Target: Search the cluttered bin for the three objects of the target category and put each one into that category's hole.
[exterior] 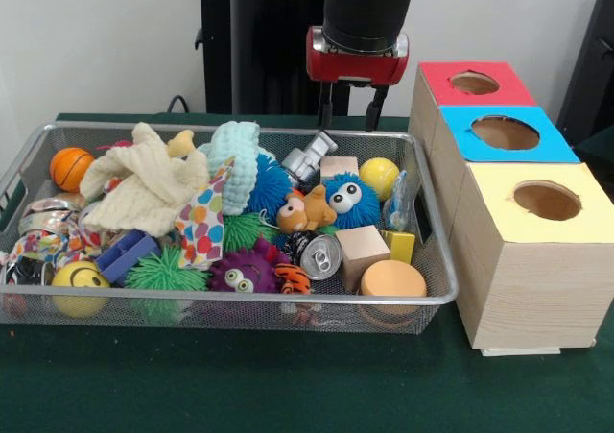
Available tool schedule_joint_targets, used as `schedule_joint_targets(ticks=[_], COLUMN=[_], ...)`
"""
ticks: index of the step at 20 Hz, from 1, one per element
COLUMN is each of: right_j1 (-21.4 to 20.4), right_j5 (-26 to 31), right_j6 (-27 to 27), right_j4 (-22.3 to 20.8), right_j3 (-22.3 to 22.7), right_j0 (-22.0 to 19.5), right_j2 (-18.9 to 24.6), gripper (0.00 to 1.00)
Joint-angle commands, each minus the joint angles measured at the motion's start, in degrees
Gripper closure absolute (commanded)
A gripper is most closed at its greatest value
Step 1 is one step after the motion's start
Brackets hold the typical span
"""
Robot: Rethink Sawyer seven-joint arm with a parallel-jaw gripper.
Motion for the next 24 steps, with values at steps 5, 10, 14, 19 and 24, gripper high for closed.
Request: schedule_joint_targets(ticks=[5,10,14,19,24], right_j1=[-2.7,-2.3,-0.2,3.0,7.7], right_j5=[1.0,0.9,2.5,0.4,-2.8], right_j6=[1.4,5.9,7.4,6.0,1.3], right_j4=[-2.6,-0.6,0.8,1.8,2.1], right_j3=[2.7,0.1,-2.6,-3.5,-2.0], right_j0=[3.3,8.1,9.9,8.0,2.5], right_j2=[3.4,3.6,2.9,3.0,5.6], gripper=[0.00,0.00,0.00,0.00,0.00])
